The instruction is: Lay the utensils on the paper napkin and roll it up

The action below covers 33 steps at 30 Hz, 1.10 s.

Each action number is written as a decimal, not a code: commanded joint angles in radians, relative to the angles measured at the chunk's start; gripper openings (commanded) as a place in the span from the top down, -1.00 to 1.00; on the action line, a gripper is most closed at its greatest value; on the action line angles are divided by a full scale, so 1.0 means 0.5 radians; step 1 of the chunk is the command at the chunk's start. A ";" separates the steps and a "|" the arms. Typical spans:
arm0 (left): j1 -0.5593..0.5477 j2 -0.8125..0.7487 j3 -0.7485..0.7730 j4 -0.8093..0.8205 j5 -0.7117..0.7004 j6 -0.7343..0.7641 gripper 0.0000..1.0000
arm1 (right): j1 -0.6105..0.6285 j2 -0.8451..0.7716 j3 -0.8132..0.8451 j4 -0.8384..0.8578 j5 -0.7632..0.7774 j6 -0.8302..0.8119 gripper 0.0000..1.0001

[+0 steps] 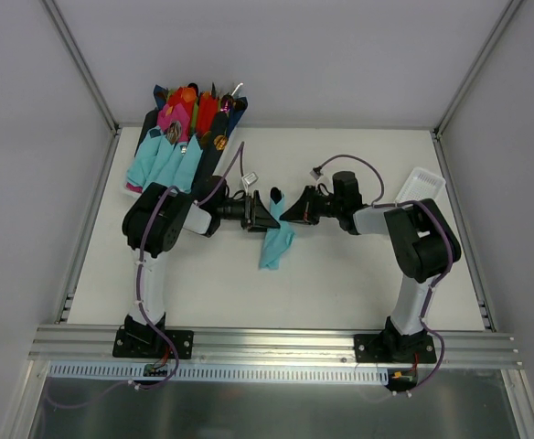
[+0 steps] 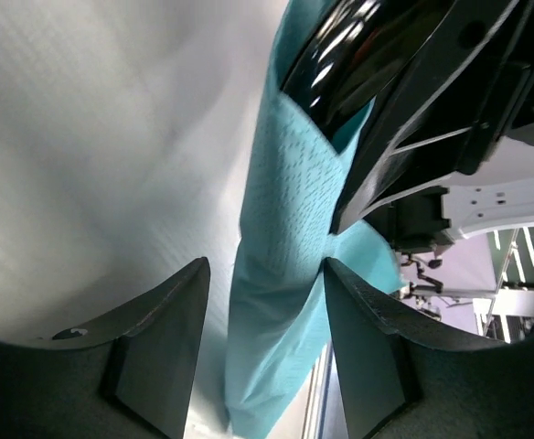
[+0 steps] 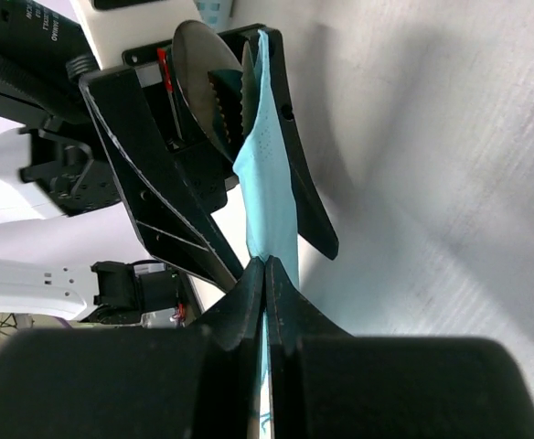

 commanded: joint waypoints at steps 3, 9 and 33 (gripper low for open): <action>0.033 0.078 -0.015 0.827 0.154 -0.479 -0.02 | 0.011 -0.082 0.015 0.202 -0.139 0.064 1.00; 0.033 0.048 0.000 0.874 0.163 -0.522 0.21 | 0.008 -0.072 0.024 0.214 -0.146 0.080 1.00; 0.121 -0.400 -0.067 0.473 0.050 -0.330 1.00 | -0.182 -0.544 0.009 0.098 -0.017 0.322 -0.36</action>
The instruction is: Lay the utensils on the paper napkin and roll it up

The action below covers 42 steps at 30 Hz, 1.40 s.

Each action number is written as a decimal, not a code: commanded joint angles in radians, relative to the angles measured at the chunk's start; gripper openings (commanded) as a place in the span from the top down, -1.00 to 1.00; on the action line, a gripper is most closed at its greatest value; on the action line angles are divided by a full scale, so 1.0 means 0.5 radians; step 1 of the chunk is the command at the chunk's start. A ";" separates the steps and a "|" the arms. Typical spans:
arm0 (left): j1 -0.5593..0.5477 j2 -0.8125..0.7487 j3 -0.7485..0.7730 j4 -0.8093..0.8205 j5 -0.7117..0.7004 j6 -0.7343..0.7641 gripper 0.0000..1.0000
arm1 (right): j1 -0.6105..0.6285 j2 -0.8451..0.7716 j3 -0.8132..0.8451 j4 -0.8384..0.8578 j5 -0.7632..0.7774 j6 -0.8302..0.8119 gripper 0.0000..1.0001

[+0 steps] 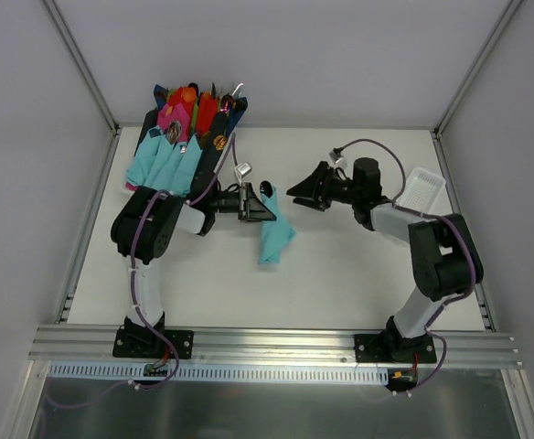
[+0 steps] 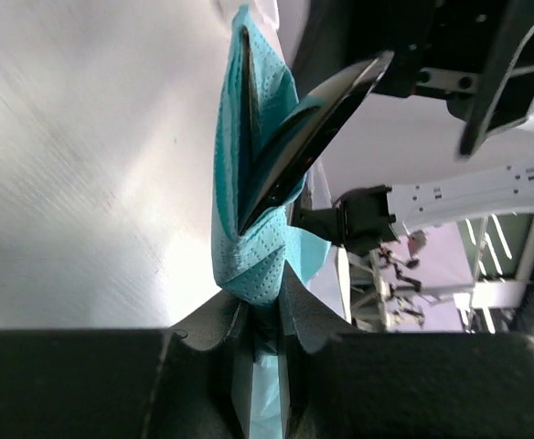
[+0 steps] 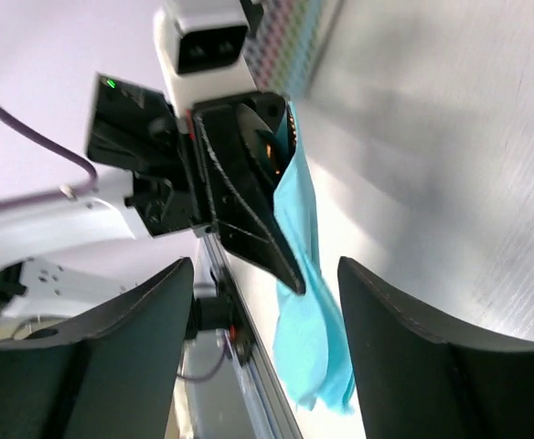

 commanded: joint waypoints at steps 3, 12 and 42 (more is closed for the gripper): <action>0.117 -0.460 0.067 -0.358 -0.159 0.266 1.00 | -0.042 -0.445 -0.055 -0.188 0.167 -0.024 -0.42; 0.138 -0.917 0.244 -1.297 -0.533 0.619 1.00 | 0.207 -1.144 -0.096 -0.969 0.921 -0.441 0.01; -0.043 -1.258 0.426 -1.908 -0.567 0.662 1.00 | 0.956 -0.767 0.687 -1.717 1.633 -0.788 -0.13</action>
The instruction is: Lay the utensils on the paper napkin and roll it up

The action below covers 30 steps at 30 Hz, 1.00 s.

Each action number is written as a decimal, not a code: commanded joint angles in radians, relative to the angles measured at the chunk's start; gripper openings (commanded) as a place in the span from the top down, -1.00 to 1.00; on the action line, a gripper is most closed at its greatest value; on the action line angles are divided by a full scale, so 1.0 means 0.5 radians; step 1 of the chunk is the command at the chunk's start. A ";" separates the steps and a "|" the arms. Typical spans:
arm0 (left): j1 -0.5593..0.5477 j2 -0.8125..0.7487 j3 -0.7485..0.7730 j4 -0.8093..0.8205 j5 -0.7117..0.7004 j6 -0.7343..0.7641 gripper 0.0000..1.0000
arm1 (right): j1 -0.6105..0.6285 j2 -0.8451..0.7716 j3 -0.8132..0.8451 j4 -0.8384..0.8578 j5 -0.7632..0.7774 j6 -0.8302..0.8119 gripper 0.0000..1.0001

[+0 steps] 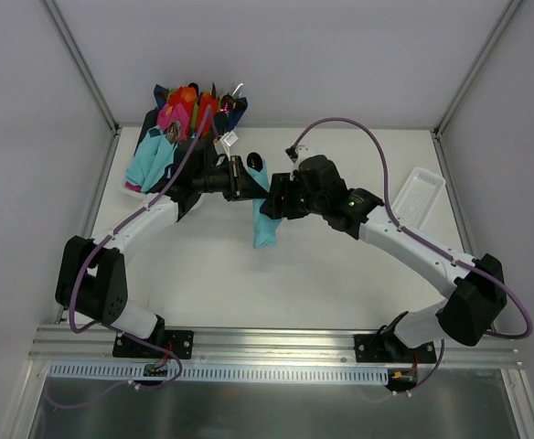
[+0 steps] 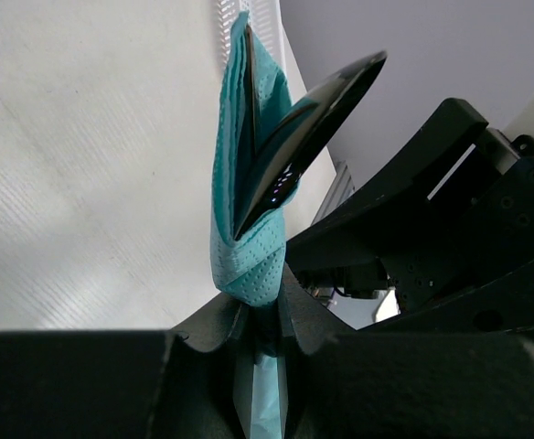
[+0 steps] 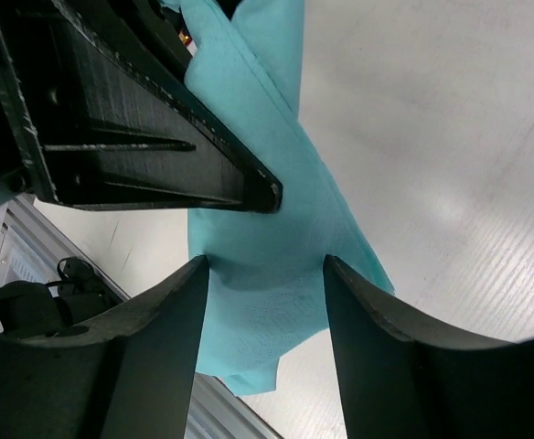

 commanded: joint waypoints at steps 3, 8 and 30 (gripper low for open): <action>-0.031 -0.102 0.088 0.027 0.031 -0.043 1.00 | 0.029 -0.151 -0.016 0.017 0.051 0.026 -0.14; -0.037 -0.111 0.107 0.027 0.049 -0.046 1.00 | 0.032 -0.148 -0.108 0.105 -0.099 0.106 -0.13; -0.037 -0.151 -0.028 0.336 0.187 -0.279 1.00 | -0.103 -0.230 -0.547 0.838 -0.547 0.412 0.14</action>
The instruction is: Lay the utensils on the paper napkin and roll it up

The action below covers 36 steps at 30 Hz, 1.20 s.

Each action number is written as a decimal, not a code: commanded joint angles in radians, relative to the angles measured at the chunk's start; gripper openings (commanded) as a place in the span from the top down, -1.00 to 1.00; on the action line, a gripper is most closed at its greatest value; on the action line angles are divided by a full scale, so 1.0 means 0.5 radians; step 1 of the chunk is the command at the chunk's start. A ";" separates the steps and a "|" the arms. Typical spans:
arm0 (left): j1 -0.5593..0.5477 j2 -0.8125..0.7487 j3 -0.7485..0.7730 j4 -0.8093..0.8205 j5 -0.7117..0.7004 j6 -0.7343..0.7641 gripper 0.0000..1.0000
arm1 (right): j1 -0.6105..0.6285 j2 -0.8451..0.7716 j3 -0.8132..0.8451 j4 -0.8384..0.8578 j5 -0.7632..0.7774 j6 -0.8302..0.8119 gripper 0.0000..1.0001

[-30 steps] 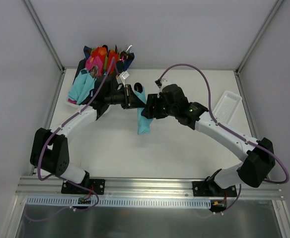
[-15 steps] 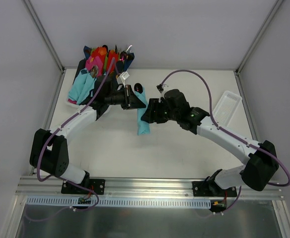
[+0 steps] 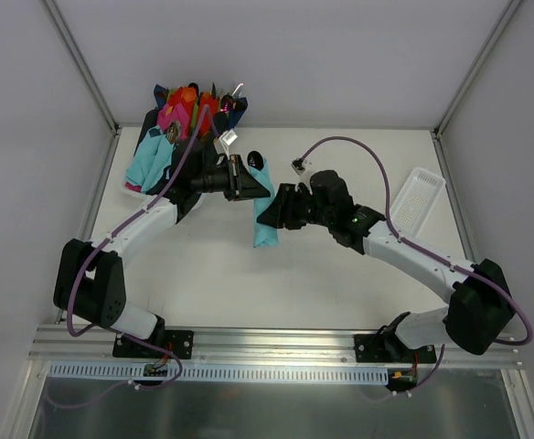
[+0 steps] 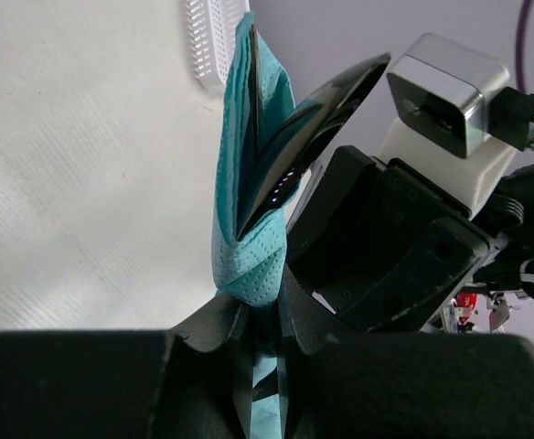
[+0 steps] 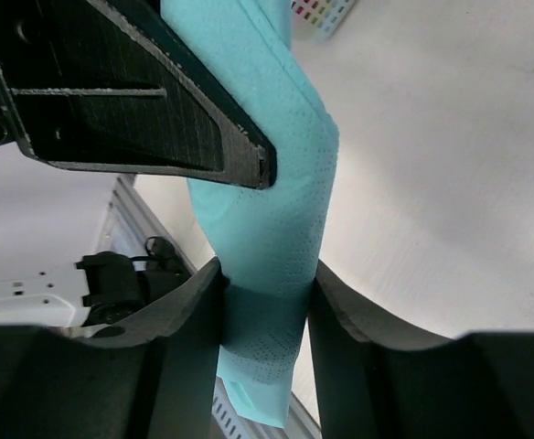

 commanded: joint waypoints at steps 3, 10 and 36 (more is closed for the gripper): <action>-0.027 -0.102 -0.006 0.306 0.142 -0.183 1.00 | -0.096 -0.119 -0.149 0.404 -0.239 0.182 0.28; -0.021 -0.075 -0.031 0.472 0.198 -0.284 1.00 | -0.164 -0.159 -0.302 0.741 -0.380 0.295 0.78; 0.086 -0.329 -0.015 -0.117 0.339 0.149 -0.42 | -0.219 -0.086 -0.456 1.684 -0.506 0.679 1.00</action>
